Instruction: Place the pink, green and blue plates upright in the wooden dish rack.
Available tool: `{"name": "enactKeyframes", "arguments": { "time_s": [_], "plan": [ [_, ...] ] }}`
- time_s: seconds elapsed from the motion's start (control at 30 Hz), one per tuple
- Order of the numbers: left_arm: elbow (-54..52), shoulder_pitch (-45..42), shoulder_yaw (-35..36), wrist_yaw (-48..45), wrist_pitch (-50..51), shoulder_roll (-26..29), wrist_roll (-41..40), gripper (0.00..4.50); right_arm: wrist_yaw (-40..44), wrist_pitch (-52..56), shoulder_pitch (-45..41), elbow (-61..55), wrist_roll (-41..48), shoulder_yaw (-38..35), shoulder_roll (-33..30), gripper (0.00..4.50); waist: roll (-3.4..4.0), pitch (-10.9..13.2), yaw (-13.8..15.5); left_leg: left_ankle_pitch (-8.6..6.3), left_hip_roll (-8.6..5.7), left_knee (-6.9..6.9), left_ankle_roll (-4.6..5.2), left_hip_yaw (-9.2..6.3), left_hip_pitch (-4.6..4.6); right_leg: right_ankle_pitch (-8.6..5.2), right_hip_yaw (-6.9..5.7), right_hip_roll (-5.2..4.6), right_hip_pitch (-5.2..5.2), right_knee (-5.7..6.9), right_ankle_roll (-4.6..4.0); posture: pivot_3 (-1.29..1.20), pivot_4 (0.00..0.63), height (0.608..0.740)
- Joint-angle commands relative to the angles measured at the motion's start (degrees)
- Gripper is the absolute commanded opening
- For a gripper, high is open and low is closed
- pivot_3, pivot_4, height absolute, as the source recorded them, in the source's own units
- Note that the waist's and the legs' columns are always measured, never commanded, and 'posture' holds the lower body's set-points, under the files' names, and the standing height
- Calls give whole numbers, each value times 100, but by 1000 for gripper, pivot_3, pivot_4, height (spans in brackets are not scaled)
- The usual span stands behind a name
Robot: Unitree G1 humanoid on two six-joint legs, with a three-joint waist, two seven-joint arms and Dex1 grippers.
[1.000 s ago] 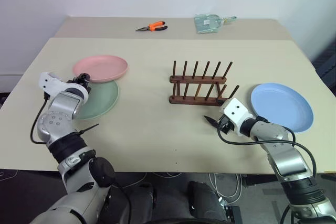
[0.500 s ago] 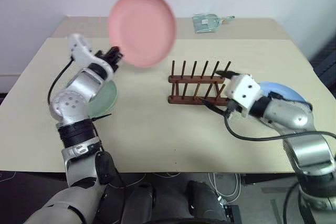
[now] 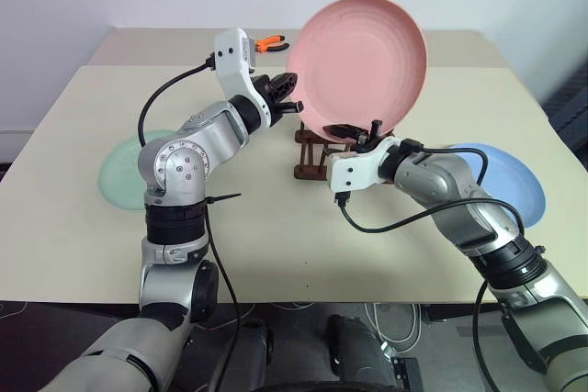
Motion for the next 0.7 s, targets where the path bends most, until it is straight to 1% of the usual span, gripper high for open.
{"name": "enactKeyframes", "arguments": {
  "time_s": [0.03, 0.13, 0.23, 0.27, 0.3, 0.33, 0.37, 0.43, 0.47, 0.5, 0.57, 0.63, 0.7],
  "plan": [
    [-346, -57, 225, -62, -20, -31, -211, 0, -261, 112, -136, 77, -365, -272, 19, 70, 1, 0, -9, 0, 0, 0, 0, 0, 0, 0, 0, 0, 0, 0, 0, 0, 150, 740],
    [-395, -8, 325, -125, -11, -72, -299, 973, -391, 117, -140, 62, -533, -389, 17, 0, -2, 1, 8, 0, 2, 0, 1, -1, 1, 0, 1, 2, 0, 1, -1, 0, 150, 740],
    [-415, -35, 462, -180, -92, -90, -436, 2460, -460, 52, -121, -87, -559, -546, -30, 0, -3, 2, 21, 0, -2, 2, 1, 2, -2, 0, 3, 0, 2, -3, -1, 0, 150, 740],
    [-408, -69, 527, -194, -204, -89, -436, 2922, -458, 15, -86, -175, -500, -620, -50, 0, -3, 2, 20, 0, -1, 1, 0, 2, -1, 0, 3, 0, 2, -3, -1, 0, 150, 740],
    [-372, -108, 613, -182, -365, -93, -402, 3496, -446, -15, -43, -256, -400, -707, -49, 0, -3, 2, 20, 0, -1, 0, 0, 2, -1, 0, 3, 0, 1, -2, -1, 0, 150, 740],
    [-259, -155, 752, -135, -537, -76, -362, 3943, -441, -13, 23, -348, -246, -850, -30, 0, -3, 2, 21, 0, 0, 0, 0, 2, -1, 0, 2, 0, 1, -2, -1, 0, 150, 740],
    [-163, -172, 836, -139, -712, -18, -281, 3943, -439, -28, 91, -427, -42, -1013, 8, 0, -3, 2, 22, 0, 0, -1, 0, 1, -1, 0, 2, 0, 1, -3, -1, 0, 150, 740],
    [-25, -96, 770, -362, -1187, 277, 147, 3943, -264, 173, 257, -665, 765, -1474, 236, 0, -3, 2, 5, 0, 0, -1, 0, 2, 0, 0, 3, 1, 1, -3, -1, 0, 150, 740],
    [5, 78, 463, -706, -1516, 616, 584, 3943, -60, 544, 356, -912, 1545, -1842, 480, 0, -2, 2, -13, 0, 2, -2, 0, 3, 3, 1, 3, 1, 1, -2, -1, 0, 150, 740],
    [35, 202, 236, -953, -1751, 848, 884, 3943, 88, 822, 422, -1090, 2078, -2093, 648, 0, -2, 2, -38, -1, 2, -5, 1, 4, 5, 1, 5, 2, 2, -1, -2, 0, 150, 740],
    [62, 718, -319, -1827, -2299, 1386, 1397, 3943, 266, 2296, 454, -1686, 4051, -3031, 1230, 0, 2, 1, -90, -2, 7, -11, 4, 3, 8, 2, 7, 9, 3, -3, -5, 0, 150, 740],
    [55, 1227, -647, -2620, -2643, 1710, 1549, 3943, 113, 3597, 406, -2061, 6072, -3977, 1578, 0, 9, 3, -100, -8, 7, -11, 15, 1, 7, 3, 10, 9, 3, -4, -7, 0, 150, 740],
    [-46, 1628, -880, -3248, -2844, 1936, 1605, 3943, -153, 4259, 354, -2159, 7392, -4617, 1651, 0, 9, 4, -79, -10, 7, -10, 20, -7, 3, 4, 7, 7, 7, -13, -12, 0, 150, 740]
  ]
}}
